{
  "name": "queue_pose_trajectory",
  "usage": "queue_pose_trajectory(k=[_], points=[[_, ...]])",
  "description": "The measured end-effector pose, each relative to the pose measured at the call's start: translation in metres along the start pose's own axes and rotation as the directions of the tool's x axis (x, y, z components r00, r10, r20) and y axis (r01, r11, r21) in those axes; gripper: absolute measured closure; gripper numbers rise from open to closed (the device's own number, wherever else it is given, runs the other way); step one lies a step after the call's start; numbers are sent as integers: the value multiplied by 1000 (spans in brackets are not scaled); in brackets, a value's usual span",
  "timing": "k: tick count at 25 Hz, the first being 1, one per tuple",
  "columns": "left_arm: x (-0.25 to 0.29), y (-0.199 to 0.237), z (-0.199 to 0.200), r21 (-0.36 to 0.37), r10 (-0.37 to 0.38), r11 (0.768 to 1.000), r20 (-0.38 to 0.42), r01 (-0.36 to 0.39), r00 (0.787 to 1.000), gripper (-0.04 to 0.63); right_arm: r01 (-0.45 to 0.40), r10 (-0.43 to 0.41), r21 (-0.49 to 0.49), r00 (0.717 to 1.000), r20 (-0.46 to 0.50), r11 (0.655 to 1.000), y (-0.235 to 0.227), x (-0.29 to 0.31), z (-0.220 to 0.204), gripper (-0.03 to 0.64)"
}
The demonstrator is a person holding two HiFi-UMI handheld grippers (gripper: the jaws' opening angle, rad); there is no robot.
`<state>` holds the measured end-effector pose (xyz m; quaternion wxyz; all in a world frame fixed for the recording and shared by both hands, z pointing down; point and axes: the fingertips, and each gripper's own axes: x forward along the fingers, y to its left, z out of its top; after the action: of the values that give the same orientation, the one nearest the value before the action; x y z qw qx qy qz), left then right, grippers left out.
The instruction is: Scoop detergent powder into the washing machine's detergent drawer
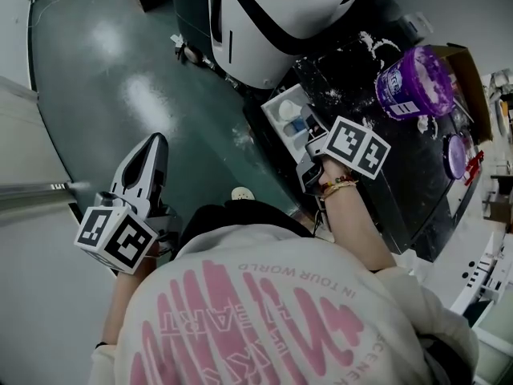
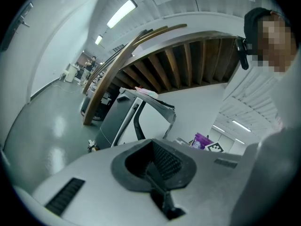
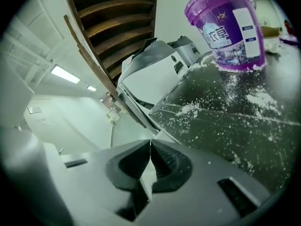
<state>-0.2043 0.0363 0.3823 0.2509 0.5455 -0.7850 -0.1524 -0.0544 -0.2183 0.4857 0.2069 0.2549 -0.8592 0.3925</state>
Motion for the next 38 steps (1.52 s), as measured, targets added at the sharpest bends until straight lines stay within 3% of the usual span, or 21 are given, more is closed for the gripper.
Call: queue_pose_trajectory(k=[7, 12, 17, 26, 33, 38], points=[[-3, 6, 0, -6, 18, 1000, 7, -18, 1000, 595, 8, -19, -161, 998, -67, 987, 5, 8, -6, 615], [-3, 11, 6, -9, 31, 999, 14, -31, 999, 595, 4, -46, -336, 992, -117, 942, 16, 13, -13, 615], [-1, 10, 5, -11, 25, 1000, 17, -25, 1000, 595, -4, -71, -439, 986, -153, 899, 18, 16, -22, 615], [-2, 12, 7, -10, 30, 1000, 22, -30, 999, 595, -12, -136, -584, 968, -210, 812, 14, 19, -35, 615], [-3, 14, 4, -20, 33, 999, 21, -33, 999, 595, -46, -188, -712, 951, -246, 701, 18, 25, -42, 615], [-2, 14, 6, -23, 31, 999, 27, -31, 999, 594, -67, -218, -766, 940, -264, 640, 20, 29, -44, 615]])
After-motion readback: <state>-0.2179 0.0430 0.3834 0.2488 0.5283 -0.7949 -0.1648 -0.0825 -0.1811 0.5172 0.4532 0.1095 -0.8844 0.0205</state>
